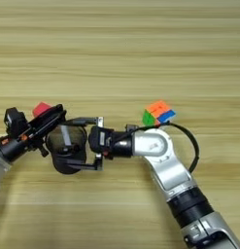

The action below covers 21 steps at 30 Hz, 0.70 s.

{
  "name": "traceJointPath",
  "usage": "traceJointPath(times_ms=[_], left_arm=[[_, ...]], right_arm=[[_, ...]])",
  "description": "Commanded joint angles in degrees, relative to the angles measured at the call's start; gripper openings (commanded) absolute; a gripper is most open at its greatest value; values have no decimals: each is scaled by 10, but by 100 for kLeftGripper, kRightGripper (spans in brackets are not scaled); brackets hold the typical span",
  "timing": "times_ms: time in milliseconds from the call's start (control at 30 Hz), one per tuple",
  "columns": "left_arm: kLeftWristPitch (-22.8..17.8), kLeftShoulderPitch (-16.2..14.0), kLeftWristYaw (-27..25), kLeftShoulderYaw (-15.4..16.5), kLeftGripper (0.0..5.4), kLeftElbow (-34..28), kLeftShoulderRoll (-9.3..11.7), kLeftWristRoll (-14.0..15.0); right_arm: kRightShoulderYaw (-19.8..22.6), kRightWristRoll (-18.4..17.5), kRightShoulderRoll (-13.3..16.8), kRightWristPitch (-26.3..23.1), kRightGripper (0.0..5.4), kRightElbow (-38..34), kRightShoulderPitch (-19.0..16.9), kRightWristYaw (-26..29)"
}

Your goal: Move the objects on the table

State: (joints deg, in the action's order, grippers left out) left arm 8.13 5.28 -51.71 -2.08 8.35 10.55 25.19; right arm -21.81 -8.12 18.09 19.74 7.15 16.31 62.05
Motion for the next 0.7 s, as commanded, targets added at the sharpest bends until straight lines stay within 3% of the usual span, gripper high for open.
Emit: traceJointPath(times_ms=[33,700], left_arm=[[-5,-10,6,-4,69,0,4,-12],[-4,-9,4,-5,65,4,4,-12]], right_arm=[[-11,8,13,4,326,17,-3,16],[13,-63,25,-35,80,-37,-6,28]])
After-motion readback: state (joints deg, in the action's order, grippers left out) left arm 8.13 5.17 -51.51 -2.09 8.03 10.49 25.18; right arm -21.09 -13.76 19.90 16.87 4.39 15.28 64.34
